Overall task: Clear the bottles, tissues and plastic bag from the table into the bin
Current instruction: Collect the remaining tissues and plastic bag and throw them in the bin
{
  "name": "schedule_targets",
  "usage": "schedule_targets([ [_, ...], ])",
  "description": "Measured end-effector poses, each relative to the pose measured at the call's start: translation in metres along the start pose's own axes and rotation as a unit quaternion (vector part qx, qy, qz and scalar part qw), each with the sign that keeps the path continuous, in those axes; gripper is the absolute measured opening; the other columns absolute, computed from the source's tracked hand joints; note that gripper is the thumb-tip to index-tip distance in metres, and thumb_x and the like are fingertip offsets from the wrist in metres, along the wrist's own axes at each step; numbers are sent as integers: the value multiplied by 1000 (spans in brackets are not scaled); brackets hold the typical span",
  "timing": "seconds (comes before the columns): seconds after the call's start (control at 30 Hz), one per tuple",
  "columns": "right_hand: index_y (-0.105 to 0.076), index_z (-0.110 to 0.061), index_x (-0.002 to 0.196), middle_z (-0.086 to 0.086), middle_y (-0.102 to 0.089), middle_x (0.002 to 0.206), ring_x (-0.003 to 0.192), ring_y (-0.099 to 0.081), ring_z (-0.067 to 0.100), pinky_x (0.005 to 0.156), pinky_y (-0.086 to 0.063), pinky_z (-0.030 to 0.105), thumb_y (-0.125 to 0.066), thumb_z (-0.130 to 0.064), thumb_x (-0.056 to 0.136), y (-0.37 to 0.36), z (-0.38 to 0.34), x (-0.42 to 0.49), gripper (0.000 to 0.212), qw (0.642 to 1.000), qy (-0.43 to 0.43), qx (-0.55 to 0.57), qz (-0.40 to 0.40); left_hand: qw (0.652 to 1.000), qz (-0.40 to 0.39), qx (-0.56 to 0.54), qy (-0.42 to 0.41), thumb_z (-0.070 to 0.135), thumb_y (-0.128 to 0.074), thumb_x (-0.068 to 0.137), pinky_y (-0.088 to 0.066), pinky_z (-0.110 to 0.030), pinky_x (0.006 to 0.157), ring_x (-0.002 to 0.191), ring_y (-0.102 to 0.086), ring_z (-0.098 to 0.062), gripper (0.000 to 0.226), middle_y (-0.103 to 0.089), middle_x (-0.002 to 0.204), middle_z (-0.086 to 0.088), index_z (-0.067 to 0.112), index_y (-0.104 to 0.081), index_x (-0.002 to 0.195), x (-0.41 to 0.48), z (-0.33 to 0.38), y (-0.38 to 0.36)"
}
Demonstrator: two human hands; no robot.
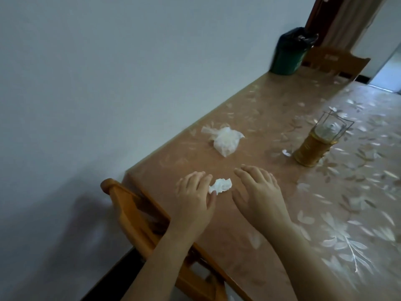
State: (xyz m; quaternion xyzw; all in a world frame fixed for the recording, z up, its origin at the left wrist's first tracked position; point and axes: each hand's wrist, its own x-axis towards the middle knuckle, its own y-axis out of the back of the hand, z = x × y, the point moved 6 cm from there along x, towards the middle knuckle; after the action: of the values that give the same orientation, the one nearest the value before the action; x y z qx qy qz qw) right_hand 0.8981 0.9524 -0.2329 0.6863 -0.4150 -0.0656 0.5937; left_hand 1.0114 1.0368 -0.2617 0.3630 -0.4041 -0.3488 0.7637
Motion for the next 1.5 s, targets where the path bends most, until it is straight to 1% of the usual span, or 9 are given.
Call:
schedule_targets([
  [0.23,-61,-11,111,10,-62,117,109,-55,34,88,-44,55,-51,-32,77,-52,41,43,41,999,-14,18,-48,997,-36,-49,39,31,-54,85,-36,-34,94,110,-56,-25,37,-63,116,-8,10,-60,115,42,-31,-63],
  [0.43,-59,-6,114,16,-60,119,110,-53,38,89,-42,60,-73,-14,71,-101,79,71,47,996,-16,41,-76,979,-117,-111,127,29,-61,84,-29,-26,95,117,-47,-21,39,-57,124,-5,11,-57,119,54,-54,-121],
  [0.6,-57,-7,119,15,-57,123,115,-49,37,95,-40,54,-72,-20,74,-141,108,90,50,993,-18,56,-98,962,-178,-131,158,31,-67,79,-38,-36,98,117,-45,-19,45,-54,125,-2,15,-57,119,60,-70,-165],
  [0.73,-54,-8,121,16,-54,127,120,-45,38,98,-37,55,-72,-22,75,-163,122,106,51,993,-20,66,-99,955,-173,-150,190,33,-70,76,-43,-33,91,108,-48,-13,42,-56,119,2,18,-60,114,62,-76,-185],
  [1.0,-53,-10,122,17,-52,131,124,-41,40,99,-33,59,-57,-34,78,-198,129,151,50,994,22,53,-88,972,-152,-114,139,30,-74,72,-42,-29,86,99,-50,-15,45,-57,107,0,16,-61,113,62,-74,-208],
  [1.07,-53,-11,123,17,-51,132,125,-40,40,99,-32,59,-62,-34,78,-209,130,161,52,994,26,50,-97,975,-147,-101,130,25,-76,70,-41,-28,82,94,-53,-16,44,-58,102,-1,15,-63,110,62,-75,-212],
  [1.17,-51,-12,126,16,-47,136,128,-35,39,99,-30,61,-70,-32,75,-225,135,172,58,992,9,51,-116,976,-132,-103,140,15,-79,65,-41,-26,74,86,-55,-18,38,-58,94,-2,13,-67,100,62,-79,-214],
  [1.37,-43,-19,133,14,-34,144,133,-24,36,102,-31,56,-68,-35,78,-247,150,180,62,983,-64,78,-155,972,-116,-129,159,8,-75,67,-43,-27,72,84,-55,-16,24,-59,91,-3,11,-66,90,64,-84,-216],
  [1.5,-52,-17,126,19,-37,138,124,-34,39,80,-47,47,-68,-28,79,-253,150,181,51,981,-89,105,-137,959,-121,-169,190,8,-69,75,-44,-18,70,82,-54,-11,18,-53,95,5,11,-65,92,62,-89,-216],
])
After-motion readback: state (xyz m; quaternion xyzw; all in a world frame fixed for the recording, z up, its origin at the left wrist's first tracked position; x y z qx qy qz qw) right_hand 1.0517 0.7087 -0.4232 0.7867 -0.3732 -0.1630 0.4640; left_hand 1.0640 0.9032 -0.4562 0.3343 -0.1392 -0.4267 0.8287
